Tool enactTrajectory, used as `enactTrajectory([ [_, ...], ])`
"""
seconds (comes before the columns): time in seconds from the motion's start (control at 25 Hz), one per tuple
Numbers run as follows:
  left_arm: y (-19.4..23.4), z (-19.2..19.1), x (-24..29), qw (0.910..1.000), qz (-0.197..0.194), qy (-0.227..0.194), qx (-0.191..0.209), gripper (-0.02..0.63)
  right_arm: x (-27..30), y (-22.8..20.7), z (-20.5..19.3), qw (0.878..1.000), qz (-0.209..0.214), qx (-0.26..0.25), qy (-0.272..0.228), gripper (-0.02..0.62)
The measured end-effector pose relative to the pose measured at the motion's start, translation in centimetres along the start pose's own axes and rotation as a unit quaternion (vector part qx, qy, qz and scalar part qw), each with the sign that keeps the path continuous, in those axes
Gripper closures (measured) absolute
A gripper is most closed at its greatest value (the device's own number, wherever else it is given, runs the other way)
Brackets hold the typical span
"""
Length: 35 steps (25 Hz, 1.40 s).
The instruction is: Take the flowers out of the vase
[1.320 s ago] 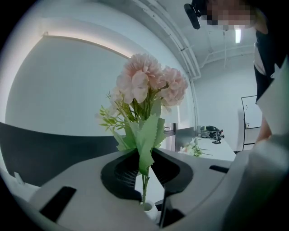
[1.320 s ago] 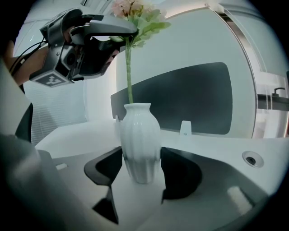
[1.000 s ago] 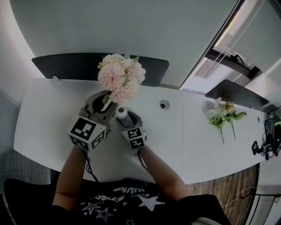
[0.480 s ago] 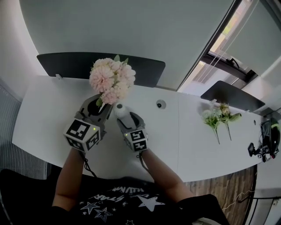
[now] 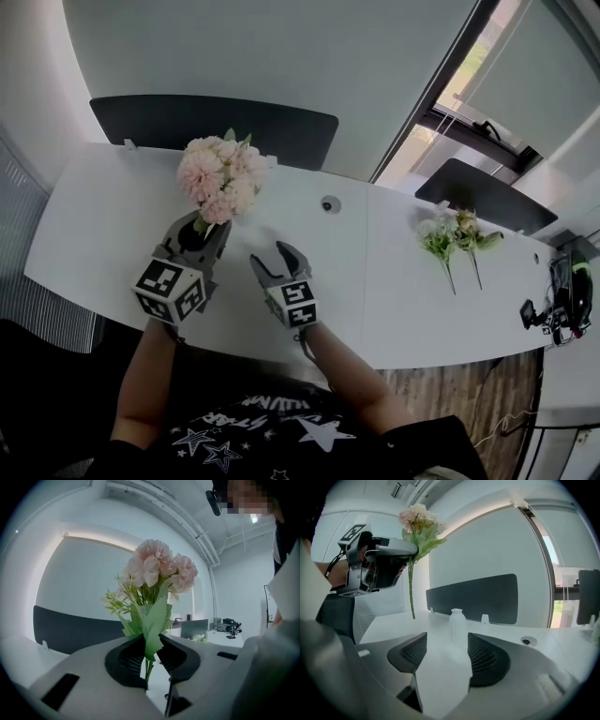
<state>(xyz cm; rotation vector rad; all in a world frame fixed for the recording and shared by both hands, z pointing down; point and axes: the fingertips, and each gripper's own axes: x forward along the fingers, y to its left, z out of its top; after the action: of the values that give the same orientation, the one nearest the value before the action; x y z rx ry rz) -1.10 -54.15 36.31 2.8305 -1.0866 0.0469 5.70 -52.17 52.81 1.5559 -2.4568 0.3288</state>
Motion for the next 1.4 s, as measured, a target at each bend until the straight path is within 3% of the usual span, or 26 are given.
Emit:
enactTrajectory([
  [0.52,-9.4,-2.2,-6.1,0.9996,0.026,-0.004,-0.011,0.534,-12.1,1.8,-2.3,1.000,0.004,0.006,-0.014,0.334],
  [0.84,-14.0,-4.9,-11.1,0.9969,0.077,0.005,-0.018,0.534,-19.4,3.4,-1.3,0.999,0.026,0.007,-0.047,0.338],
  [1.16,-18.3,-4.6,-14.3,0.9935,0.113,0.009,-0.014,0.534,-25.0,3.7,0.6,0.995,0.044,-0.040,-0.080,0.465],
  [1.4,-19.3,-4.8,-15.5,0.9920,0.124,0.014,-0.019,0.534,-26.8,5.2,0.6,0.994,0.059,-0.030,-0.083,0.534],
])
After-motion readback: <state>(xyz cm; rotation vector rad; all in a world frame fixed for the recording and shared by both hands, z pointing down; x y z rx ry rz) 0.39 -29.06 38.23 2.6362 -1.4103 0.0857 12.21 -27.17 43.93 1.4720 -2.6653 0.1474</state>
